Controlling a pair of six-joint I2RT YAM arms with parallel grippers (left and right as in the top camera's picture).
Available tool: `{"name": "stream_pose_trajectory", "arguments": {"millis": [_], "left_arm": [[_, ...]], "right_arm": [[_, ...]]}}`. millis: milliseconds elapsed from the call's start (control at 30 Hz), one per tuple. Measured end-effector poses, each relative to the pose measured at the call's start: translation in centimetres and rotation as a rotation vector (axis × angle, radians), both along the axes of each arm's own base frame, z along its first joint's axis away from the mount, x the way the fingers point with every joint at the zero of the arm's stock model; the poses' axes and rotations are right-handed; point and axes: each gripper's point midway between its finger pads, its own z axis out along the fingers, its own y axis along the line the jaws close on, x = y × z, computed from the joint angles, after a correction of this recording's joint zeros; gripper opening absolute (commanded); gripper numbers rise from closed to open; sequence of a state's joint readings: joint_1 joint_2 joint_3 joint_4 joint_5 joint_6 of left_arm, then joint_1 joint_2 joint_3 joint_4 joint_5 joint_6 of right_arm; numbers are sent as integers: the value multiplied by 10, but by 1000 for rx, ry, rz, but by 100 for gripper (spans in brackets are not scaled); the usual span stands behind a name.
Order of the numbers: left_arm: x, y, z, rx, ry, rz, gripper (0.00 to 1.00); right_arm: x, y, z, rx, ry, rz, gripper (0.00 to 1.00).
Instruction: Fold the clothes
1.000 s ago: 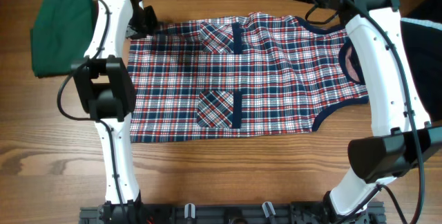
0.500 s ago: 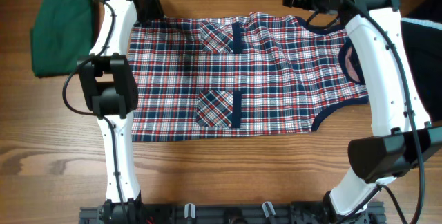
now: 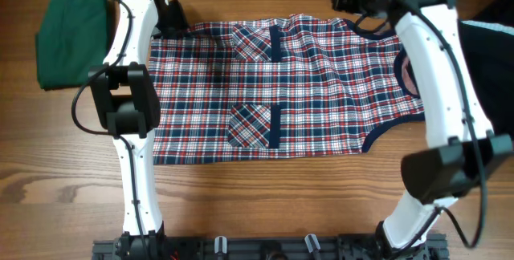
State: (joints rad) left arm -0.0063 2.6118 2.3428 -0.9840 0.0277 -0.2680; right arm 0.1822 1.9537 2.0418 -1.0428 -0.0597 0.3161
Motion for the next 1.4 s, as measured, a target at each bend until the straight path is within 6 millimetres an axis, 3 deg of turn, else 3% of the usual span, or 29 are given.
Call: {"name": "stream_pose_trajectory", "arguments": {"millis": [67, 100, 167, 267, 433, 500, 767, 900, 1100, 1233, 1400], "left_arm": [[-3, 2, -1, 8, 12, 3, 22], [-4, 4, -1, 13, 19, 2, 21], [-5, 7, -1, 15, 23, 10, 20], [-6, 7, -2, 14, 27, 12, 19], [-7, 7, -2, 13, 28, 12, 25], [-7, 6, -2, 11, 28, 10, 25], [-6, 0, -1, -3, 23, -1, 65], [-5, -4, 0, -4, 21, -9, 70], [-5, -6, 1, -8, 18, -11, 70], [-5, -6, 1, -7, 17, -11, 65], [-4, -2, 1, 5, 14, -6, 47]], "right_arm": [[7, 2, -29, -8, 54, 2, 4], [11, 3, -45, -11, 83, 3, 4], [20, 6, -79, -12, 131, 10, 4], [29, 10, -114, -11, 173, 17, 4], [43, 13, -153, -12, 193, 22, 4], [48, 13, -161, -8, 188, 22, 4], [68, 1, -176, 3, 150, -5, 4], [66, -4, -195, -1, 185, -13, 4], [65, -4, -211, -5, 211, -13, 4], [65, -4, -226, -8, 228, -14, 4], [74, -3, -229, -3, 194, -13, 4]]}}
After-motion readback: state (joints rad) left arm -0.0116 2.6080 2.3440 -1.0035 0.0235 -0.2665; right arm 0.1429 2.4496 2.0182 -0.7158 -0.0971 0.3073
